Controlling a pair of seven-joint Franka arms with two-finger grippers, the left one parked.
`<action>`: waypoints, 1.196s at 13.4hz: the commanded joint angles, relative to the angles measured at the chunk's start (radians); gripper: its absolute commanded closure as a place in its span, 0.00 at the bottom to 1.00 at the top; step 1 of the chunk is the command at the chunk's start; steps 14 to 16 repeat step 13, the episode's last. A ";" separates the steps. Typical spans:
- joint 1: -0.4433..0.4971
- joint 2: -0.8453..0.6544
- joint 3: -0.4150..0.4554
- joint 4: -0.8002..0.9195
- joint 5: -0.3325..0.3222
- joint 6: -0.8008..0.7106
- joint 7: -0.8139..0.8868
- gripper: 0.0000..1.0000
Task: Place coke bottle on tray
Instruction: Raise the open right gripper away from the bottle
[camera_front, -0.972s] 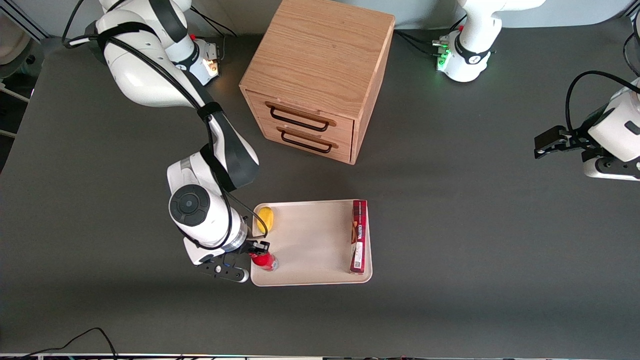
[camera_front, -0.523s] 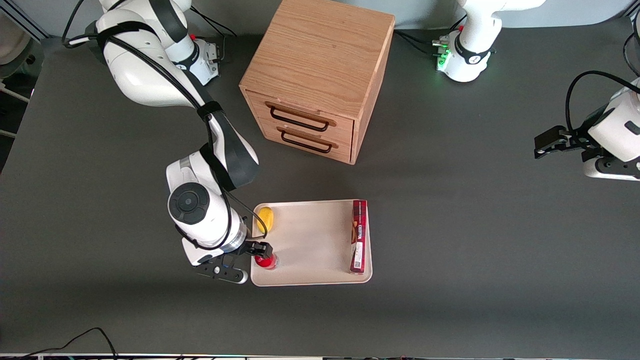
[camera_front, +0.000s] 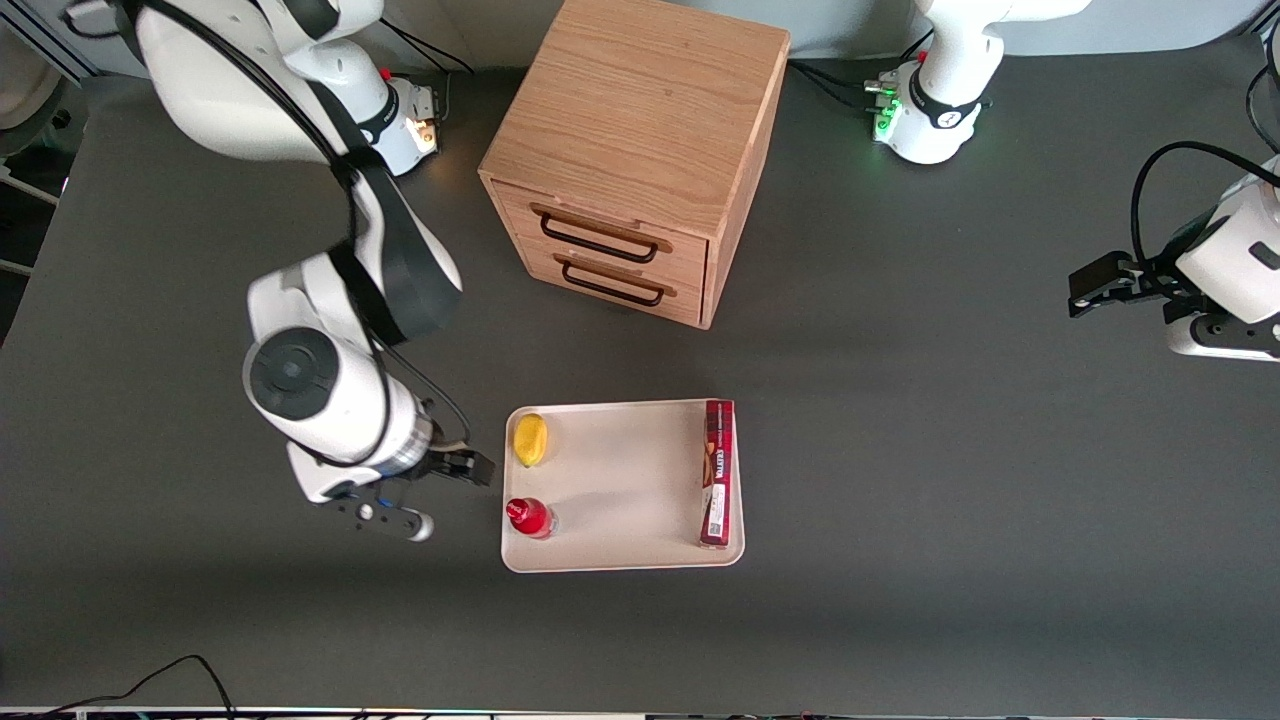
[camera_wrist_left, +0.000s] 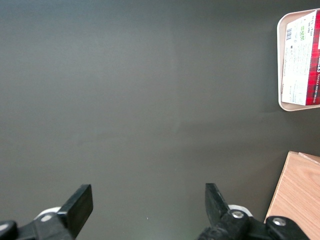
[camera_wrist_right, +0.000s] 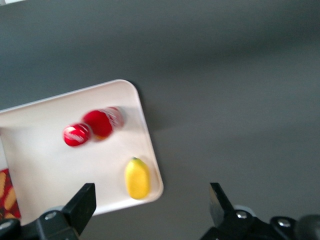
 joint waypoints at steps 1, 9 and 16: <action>-0.095 -0.306 0.013 -0.339 0.049 -0.017 -0.176 0.00; -0.368 -0.673 0.035 -0.538 0.135 -0.174 -0.509 0.00; -0.417 -0.687 0.064 -0.518 0.137 -0.198 -0.537 0.00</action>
